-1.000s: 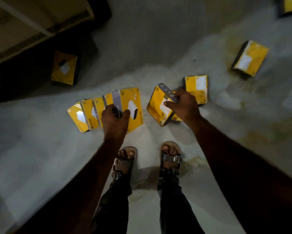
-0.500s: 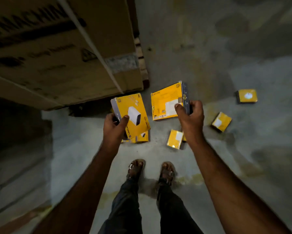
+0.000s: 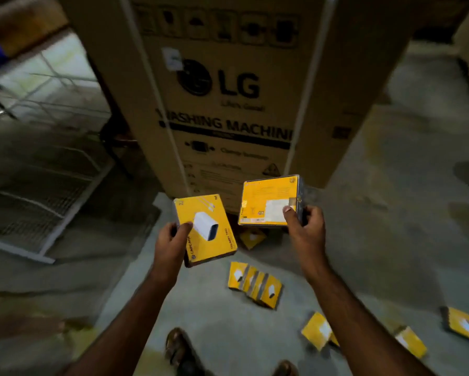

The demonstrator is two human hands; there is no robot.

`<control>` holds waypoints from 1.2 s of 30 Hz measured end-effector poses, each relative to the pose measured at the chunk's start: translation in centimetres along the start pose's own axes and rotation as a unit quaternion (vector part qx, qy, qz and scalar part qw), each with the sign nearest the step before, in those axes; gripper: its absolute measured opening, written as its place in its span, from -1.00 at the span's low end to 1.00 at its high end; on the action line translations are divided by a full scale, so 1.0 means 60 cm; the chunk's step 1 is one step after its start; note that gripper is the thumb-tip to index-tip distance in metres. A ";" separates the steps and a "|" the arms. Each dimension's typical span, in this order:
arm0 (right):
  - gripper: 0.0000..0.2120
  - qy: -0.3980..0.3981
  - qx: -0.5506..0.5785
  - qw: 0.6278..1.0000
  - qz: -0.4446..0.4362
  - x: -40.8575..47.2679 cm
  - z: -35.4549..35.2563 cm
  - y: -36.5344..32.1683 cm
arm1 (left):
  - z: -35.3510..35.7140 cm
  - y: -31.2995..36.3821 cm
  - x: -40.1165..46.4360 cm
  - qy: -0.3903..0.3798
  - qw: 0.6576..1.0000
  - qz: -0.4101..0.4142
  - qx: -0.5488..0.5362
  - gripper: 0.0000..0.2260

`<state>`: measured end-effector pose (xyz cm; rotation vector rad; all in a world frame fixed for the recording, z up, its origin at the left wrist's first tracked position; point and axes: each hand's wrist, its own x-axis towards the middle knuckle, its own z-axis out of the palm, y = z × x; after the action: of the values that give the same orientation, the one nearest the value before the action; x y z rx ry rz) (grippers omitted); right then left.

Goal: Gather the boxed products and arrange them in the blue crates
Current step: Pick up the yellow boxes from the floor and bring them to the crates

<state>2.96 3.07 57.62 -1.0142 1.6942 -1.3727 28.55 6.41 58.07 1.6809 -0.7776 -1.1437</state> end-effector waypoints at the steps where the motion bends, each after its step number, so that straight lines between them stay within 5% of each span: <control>1: -0.77 -0.022 -0.007 1.000 -0.007 -0.005 0.042 -0.017 | -0.038 0.008 0.011 0.025 1.000 -0.001 -0.016 -0.82; 10: -0.78 -0.181 0.023 0.980 -0.079 -0.079 0.464 -0.187 | -0.410 0.114 0.149 0.148 0.978 0.052 -0.136 -0.71; 14: -0.80 -0.230 0.025 0.967 -0.105 -0.120 0.628 -0.269 | -0.552 0.153 0.197 0.209 0.958 0.092 -0.171 -0.81; 24: -0.49 -0.310 0.039 0.943 -0.113 -0.158 0.976 -0.356 | -0.795 0.240 0.338 0.304 0.915 0.157 -0.212 -0.81; 36: -0.53 -0.388 0.115 0.909 -0.102 -0.111 1.471 -0.529 | -1.103 0.382 0.638 0.398 0.877 0.187 -0.192 -0.70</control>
<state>88.84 -31.59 73.85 -1.3819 0.8354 -1.0393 104.16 -12.67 75.25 1.3907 -0.2874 -0.2407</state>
